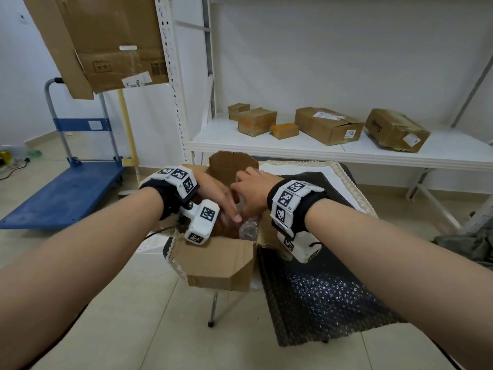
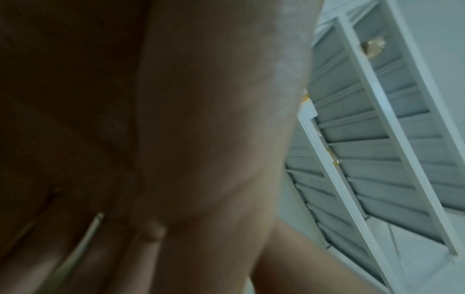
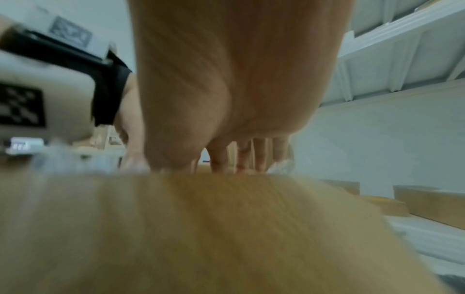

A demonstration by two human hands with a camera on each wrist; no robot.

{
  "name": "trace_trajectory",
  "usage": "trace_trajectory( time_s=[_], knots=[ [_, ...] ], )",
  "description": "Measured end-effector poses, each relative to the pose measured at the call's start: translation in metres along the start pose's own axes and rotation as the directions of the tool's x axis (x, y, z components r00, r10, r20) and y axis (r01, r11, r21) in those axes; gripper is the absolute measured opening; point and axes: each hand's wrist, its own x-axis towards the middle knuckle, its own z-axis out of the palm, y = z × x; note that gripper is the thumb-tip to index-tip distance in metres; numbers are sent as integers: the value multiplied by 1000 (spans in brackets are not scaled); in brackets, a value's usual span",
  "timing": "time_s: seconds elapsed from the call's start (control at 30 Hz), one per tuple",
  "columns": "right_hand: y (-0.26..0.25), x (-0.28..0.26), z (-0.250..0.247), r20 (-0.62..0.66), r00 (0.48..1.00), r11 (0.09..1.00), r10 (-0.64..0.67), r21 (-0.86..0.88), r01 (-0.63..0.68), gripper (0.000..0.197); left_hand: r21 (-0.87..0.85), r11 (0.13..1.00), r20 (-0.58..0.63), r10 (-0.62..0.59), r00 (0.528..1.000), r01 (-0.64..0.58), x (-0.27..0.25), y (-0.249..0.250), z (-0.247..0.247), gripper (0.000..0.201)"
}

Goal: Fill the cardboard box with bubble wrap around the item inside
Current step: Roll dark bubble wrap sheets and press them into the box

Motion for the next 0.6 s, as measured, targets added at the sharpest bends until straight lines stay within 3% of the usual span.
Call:
trace_trajectory(
  time_s=[0.13, 0.27, 0.37, 0.47, 0.53, 0.6],
  knots=[
    [-8, -11, -22, 226, 974, 998, 11, 54, -24, 59, 85, 996, -246, 55, 968, -35, -13, -3, -9, 11],
    [-16, -9, -24, 341, 940, 998, 27, 39, -42, 42, 73, 988, -521, 153, 840, -134, -6, -10, -14, 19],
    [-25, -7, -7, 291, 957, 997, 20, -74, 2, 34, 119, 985, -556, 169, 814, -123, 0, -10, -15, 31],
    [-28, -7, 7, 225, 974, 985, 26, -171, 13, 37, 200, 980, -516, 122, 848, -19, 2, -7, -13, 37],
    [-24, -7, 8, 200, 979, 989, 30, -150, 0, 48, 222, 975, -483, 91, 871, 21, 2, -9, -13, 39],
    [-24, -12, 5, 162, 987, 993, 9, -119, 10, 47, 264, 960, -488, 48, 871, 96, 2, -13, -12, 40]
  ],
)
